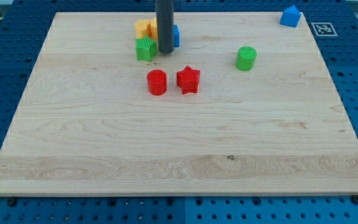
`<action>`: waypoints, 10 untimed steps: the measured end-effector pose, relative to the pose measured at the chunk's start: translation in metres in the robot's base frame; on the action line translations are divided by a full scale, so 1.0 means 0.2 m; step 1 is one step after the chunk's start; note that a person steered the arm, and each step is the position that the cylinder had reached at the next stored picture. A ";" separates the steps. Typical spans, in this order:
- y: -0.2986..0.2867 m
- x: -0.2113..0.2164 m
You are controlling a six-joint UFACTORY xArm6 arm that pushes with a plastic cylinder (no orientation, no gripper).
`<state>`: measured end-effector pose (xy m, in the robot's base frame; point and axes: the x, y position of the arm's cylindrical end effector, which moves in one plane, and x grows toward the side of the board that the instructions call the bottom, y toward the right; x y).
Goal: Slide the blue cube into the blue triangle
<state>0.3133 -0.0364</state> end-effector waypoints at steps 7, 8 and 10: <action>0.42 -0.40; 0.49 -0.38; 0.27 -0.31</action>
<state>0.2508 0.0181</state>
